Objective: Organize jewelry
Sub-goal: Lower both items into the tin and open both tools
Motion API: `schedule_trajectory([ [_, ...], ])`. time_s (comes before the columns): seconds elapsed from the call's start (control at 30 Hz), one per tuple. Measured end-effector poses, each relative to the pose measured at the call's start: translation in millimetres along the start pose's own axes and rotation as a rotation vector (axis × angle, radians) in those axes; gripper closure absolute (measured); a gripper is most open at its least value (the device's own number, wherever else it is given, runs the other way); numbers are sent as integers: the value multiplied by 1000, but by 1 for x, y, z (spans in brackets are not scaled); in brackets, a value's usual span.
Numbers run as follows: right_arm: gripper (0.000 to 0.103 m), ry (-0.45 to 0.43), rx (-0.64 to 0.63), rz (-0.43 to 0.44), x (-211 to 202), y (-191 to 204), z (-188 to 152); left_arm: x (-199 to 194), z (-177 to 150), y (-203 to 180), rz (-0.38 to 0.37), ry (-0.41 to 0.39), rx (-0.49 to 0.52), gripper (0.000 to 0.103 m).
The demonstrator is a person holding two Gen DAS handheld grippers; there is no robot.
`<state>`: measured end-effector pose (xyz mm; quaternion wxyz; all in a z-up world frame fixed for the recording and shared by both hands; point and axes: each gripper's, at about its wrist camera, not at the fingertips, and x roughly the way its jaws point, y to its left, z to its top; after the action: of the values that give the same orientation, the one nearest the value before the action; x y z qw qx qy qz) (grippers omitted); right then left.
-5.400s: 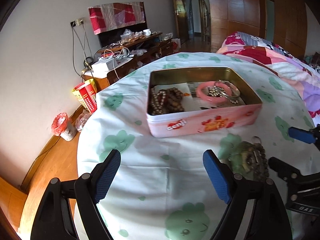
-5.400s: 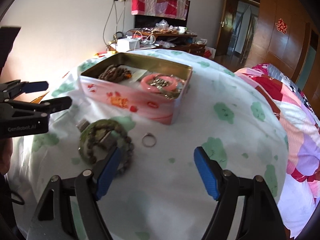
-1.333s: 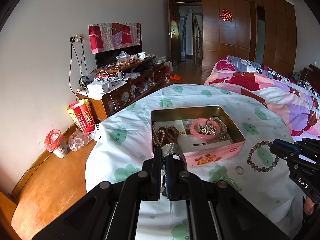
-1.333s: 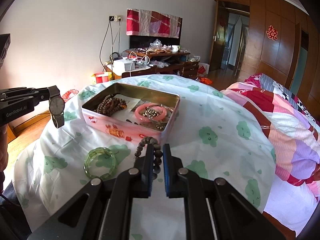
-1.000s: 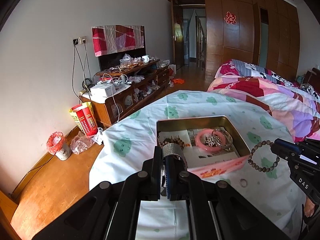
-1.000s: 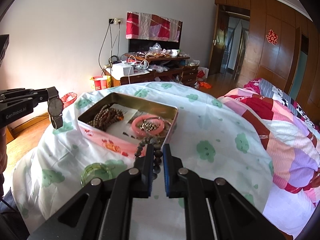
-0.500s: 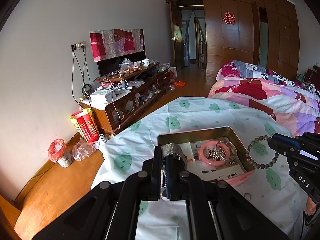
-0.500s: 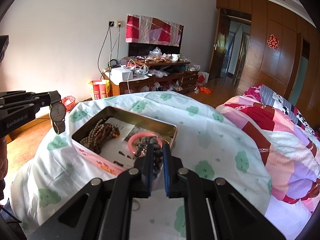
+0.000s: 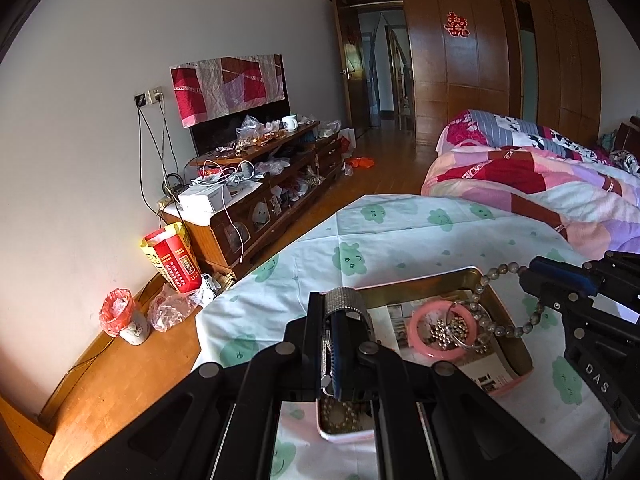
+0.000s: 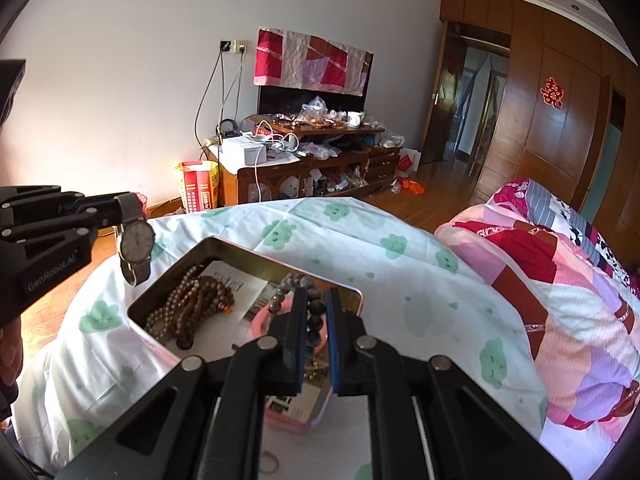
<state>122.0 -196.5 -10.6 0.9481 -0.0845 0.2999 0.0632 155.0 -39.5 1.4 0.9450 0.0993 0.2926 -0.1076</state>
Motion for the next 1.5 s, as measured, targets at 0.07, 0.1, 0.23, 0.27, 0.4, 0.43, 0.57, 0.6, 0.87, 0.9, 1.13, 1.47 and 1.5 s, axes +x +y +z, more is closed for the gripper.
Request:
schedule_trajectory([
  [0.07, 92, 7, -6, -3, 6, 2, 2, 8, 2, -3, 3, 10, 7, 101],
  [0.1, 92, 9, -9, -5, 9, 3, 4, 11, 2, -4, 3, 13, 6, 101],
  [0.23, 92, 27, -25, -10, 20, 7, 6, 23, 2, -8, 3, 27, 11, 101],
  [0.27, 92, 31, -28, -11, 22, 8, 6, 26, 1, -9, 5, 33, 9, 101],
  [0.4, 92, 51, -25, -13, 32, 7, 4, 36, -1, -10, 13, 50, 7, 101],
  [0.43, 92, 55, -24, -14, 34, 7, 3, 39, -2, -10, 15, 55, 4, 101],
  [0.57, 92, 75, -15, -18, 44, 7, -1, 46, -3, -10, 20, 67, 5, 101],
  [0.6, 92, 78, -12, -18, 45, 6, -2, 47, -4, -9, 21, 69, 5, 101],
  [0.87, 91, 99, -6, -15, 53, 10, -11, 58, -11, -10, 10, 108, 7, 100],
  [0.9, 91, 99, -5, -13, 53, 10, -12, 59, -12, -11, 9, 112, 6, 100],
  [1.13, 91, 106, 0, -4, 54, 12, -14, 65, -16, -11, 6, 129, 5, 100],
  [1.47, 45, 104, 25, 24, 50, 12, -22, 48, -17, -12, 109, 48, 6, 12],
  [1.5, 45, 106, 27, 22, 49, 12, -23, 46, -16, -11, 115, 37, 8, 12],
])
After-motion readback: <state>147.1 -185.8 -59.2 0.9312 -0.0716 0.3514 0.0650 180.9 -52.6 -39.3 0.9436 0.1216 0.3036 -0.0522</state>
